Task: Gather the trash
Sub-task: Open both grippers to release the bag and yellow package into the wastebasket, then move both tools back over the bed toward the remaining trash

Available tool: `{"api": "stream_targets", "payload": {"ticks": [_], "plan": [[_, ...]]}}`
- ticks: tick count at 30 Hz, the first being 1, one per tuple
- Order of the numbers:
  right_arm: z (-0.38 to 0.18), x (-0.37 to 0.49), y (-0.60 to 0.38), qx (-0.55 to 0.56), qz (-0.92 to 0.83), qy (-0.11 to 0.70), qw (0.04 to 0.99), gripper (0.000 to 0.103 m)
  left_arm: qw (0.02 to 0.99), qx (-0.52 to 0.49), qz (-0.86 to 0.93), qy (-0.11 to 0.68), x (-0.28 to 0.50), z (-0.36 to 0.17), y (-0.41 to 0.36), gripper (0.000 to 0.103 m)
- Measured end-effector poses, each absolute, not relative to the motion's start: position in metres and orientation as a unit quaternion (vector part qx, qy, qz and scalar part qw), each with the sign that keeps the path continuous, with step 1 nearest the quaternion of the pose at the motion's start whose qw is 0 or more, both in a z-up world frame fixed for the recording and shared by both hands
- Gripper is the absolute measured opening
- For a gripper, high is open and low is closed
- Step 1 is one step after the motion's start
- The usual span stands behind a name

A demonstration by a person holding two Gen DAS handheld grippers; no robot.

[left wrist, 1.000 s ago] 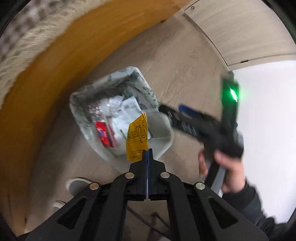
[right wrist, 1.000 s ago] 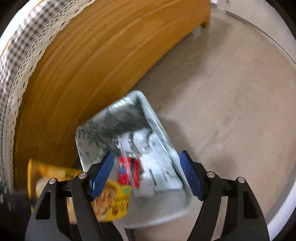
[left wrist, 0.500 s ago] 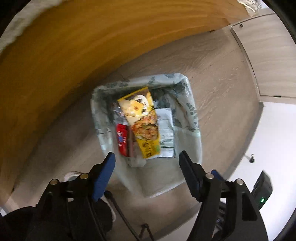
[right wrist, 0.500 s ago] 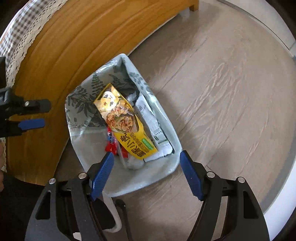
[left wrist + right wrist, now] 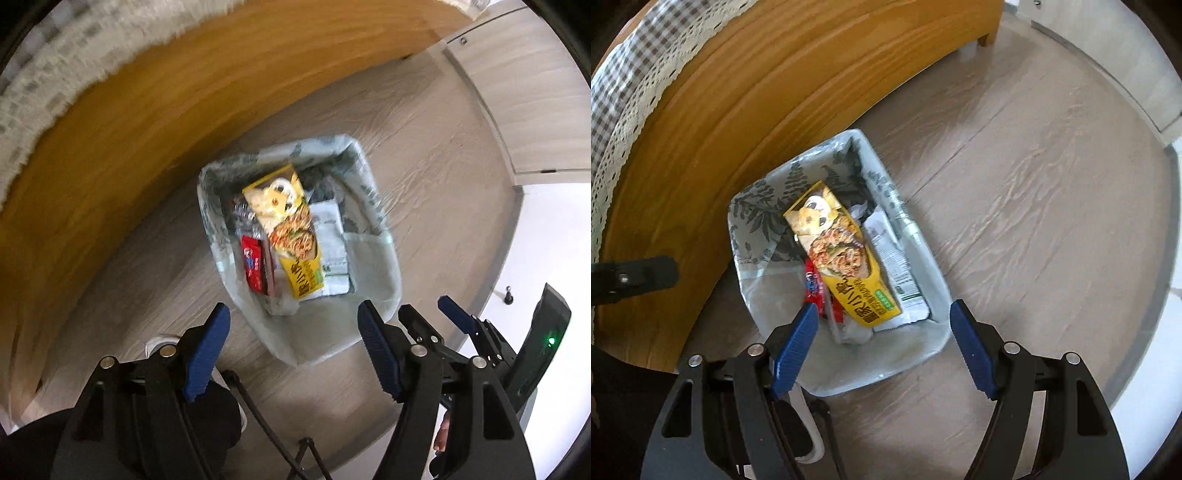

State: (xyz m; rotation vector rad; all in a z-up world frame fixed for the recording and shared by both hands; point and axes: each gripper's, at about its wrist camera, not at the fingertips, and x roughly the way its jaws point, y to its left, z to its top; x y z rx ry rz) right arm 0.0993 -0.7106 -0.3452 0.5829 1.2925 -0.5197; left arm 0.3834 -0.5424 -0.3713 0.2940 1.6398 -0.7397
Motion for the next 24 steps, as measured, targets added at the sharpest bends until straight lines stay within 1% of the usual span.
{"api": "stream_targets", "payload": {"ticks": [4,7,10,15,19,22,23,24], "plan": [[-0.318,0.101,-0.714,0.253,-0.256,0.574,0.736,0.071,0.634,0.096,-0.325,0.695,0.391,-0.338,-0.532,0.069],[-0.295,0.108,-0.715,0.243,-0.267,0.559,0.746,0.071,0.655,0.097,-0.354,0.66,0.393,-0.303,-0.524,0.069],[-0.265,0.122,-0.712,0.229,-0.271,0.538,0.764,0.071,0.683,0.093,-0.371,0.622,0.401,-0.262,-0.509,0.073],[-0.206,0.164,-0.697,0.205,-0.262,0.494,0.804,0.071,0.71,0.063,-0.394,0.58,0.418,-0.208,-0.475,0.074],[-0.163,0.205,-0.671,0.188,-0.234,0.45,0.841,0.071,0.765,0.047,-0.381,0.517,0.444,-0.154,-0.427,0.074],[-0.131,0.245,-0.639,0.166,-0.202,0.412,0.873,0.071,0.792,0.031,-0.371,0.483,0.469,-0.121,-0.393,0.075],[-0.123,0.254,-0.633,0.161,-0.193,0.404,0.88,0.071,0.804,0.026,-0.365,0.469,0.481,-0.108,-0.379,0.075],[-0.115,0.269,-0.622,0.156,-0.179,0.394,0.888,0.071,0.813,0.023,-0.359,0.459,0.489,-0.099,-0.37,0.078]]}}
